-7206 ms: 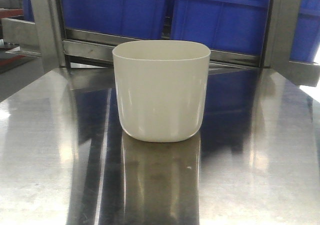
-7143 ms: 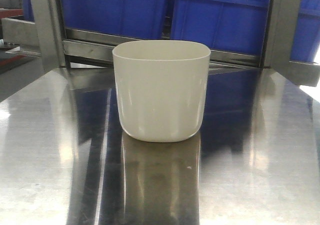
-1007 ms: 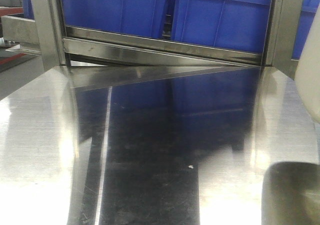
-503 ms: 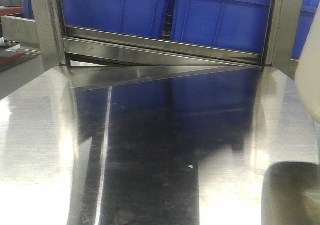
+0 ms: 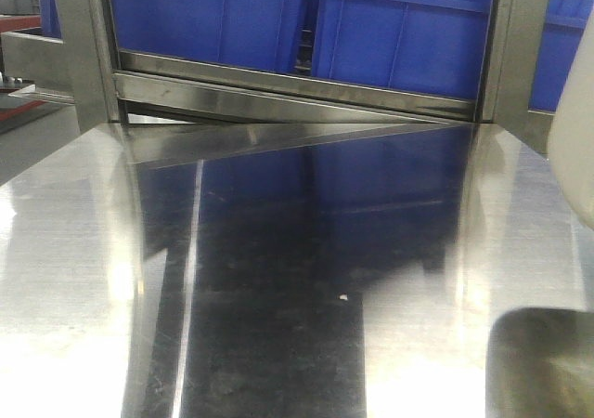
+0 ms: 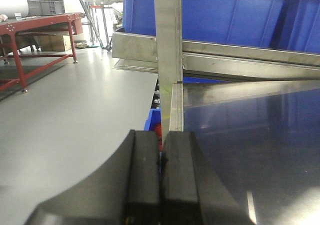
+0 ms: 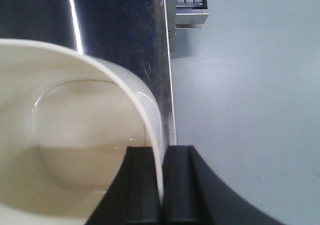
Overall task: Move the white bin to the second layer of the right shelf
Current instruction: 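Back the base away from the table holding the bin in the right gripper, then drive the base along the yellow floor line carrying the bin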
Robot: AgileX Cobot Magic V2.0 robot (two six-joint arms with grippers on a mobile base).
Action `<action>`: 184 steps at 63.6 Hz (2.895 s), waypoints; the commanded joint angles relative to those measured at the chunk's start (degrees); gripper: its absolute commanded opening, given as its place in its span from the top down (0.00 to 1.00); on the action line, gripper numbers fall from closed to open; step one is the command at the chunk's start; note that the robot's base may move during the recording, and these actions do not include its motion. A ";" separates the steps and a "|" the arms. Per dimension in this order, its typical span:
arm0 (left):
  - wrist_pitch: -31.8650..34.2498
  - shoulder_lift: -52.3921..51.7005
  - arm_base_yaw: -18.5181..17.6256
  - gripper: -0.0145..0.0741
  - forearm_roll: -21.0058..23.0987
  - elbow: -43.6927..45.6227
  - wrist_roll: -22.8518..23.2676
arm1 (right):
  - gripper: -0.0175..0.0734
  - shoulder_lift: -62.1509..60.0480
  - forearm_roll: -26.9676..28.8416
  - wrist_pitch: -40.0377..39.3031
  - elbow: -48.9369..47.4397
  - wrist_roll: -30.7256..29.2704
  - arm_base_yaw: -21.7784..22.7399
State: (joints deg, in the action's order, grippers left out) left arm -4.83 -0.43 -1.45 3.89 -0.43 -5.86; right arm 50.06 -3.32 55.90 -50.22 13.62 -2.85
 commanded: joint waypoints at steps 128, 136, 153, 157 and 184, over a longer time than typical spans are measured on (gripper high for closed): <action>4.83 -0.75 -0.22 0.74 0.35 -2.11 0.15 | 0.75 -0.77 -0.31 -3.29 -1.54 -0.38 0.35; 4.83 -0.75 -0.22 0.74 0.35 -2.11 0.15 | 0.75 -0.77 -0.31 -3.29 -1.54 -0.38 0.35; 4.83 -0.75 -0.22 0.74 0.35 -2.11 0.15 | 0.75 -0.77 -0.31 -3.23 -1.54 -0.38 0.35; 4.83 -0.75 -0.22 0.74 0.35 -2.11 0.15 | 0.75 -0.77 -0.31 -3.23 -1.54 -0.38 0.35; 4.83 -0.75 -0.22 0.74 0.35 -2.11 0.15 | 0.75 -0.77 -0.31 -3.18 -1.54 -0.38 0.35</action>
State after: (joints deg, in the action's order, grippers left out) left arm -4.83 -0.43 -1.45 3.89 -0.43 -5.86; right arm 50.06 -3.20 56.22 -50.22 13.62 -2.85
